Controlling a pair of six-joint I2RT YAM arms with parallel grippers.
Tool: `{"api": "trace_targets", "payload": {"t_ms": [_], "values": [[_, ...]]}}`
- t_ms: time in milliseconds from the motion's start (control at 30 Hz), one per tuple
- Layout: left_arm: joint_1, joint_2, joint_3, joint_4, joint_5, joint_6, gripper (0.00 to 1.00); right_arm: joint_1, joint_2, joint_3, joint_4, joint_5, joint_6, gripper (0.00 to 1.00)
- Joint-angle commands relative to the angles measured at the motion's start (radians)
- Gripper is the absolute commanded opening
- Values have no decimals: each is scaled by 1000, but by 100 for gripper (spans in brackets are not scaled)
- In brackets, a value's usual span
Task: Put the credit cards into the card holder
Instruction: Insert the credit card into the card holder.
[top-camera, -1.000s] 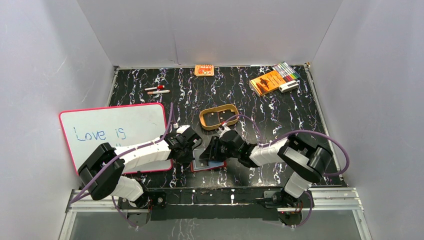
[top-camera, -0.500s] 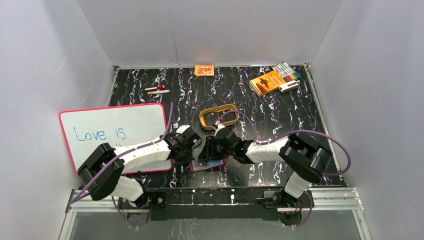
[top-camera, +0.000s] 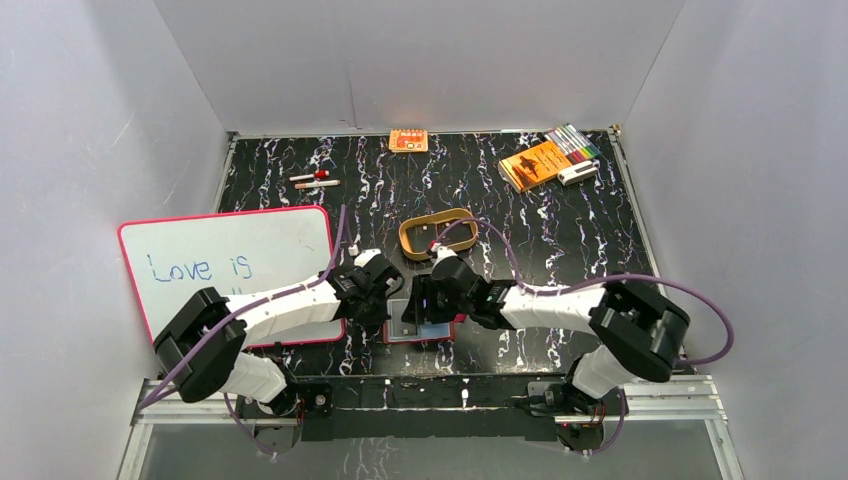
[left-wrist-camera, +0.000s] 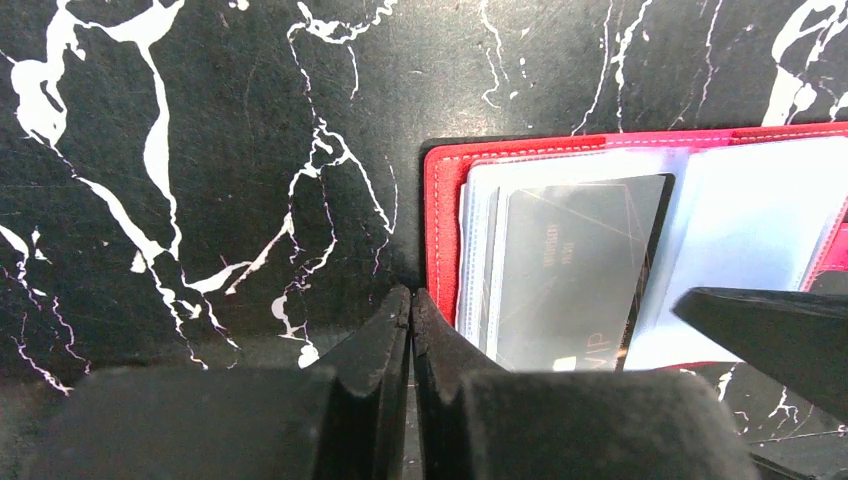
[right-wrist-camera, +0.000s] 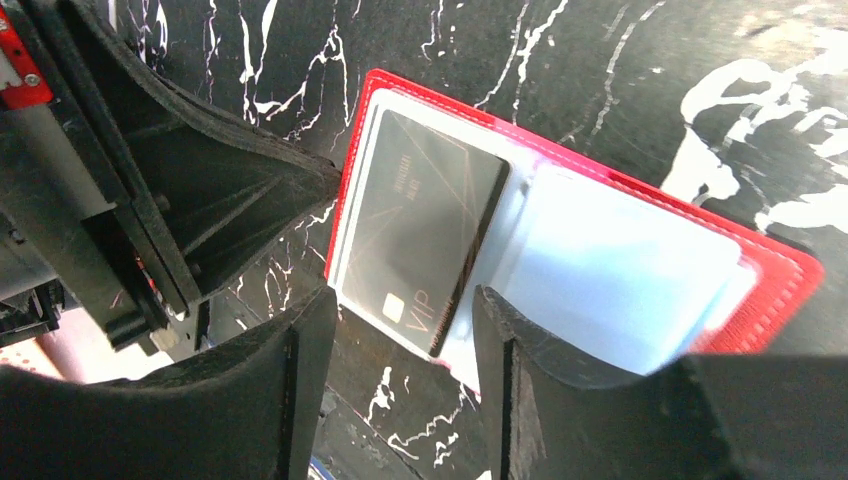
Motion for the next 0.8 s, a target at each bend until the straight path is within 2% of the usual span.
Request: {"api": "trace_targets", "payload": {"t_ms": [0, 133, 300, 400, 467, 600, 667, 767], "values": [[-5, -54, 22, -23, -31, 7, 5, 3, -111, 32, -119, 110, -36, 63], [-4, -72, 41, -37, -41, 19, 15, 1, -199, 43, -202, 166, -64, 65], [-4, -127, 97, -62, -43, 48, 46, -70, -294, 111, -301, 224, -146, 66], [-4, -174, 155, -63, -44, 81, 59, -151, -316, 129, -254, 234, -203, 63], [-4, -187, 206, -64, -42, 109, 64, -205, -308, 135, -195, 216, -240, 62], [-4, -210, 257, -41, -43, 162, 67, -348, -196, 214, -189, 78, -272, 61], [-4, -235, 240, -9, -32, 182, 68, -405, -134, 239, -117, -23, -284, 61], [-4, -294, 174, 46, -23, 187, 69, -439, -13, 302, -85, -84, -296, 61]]}}
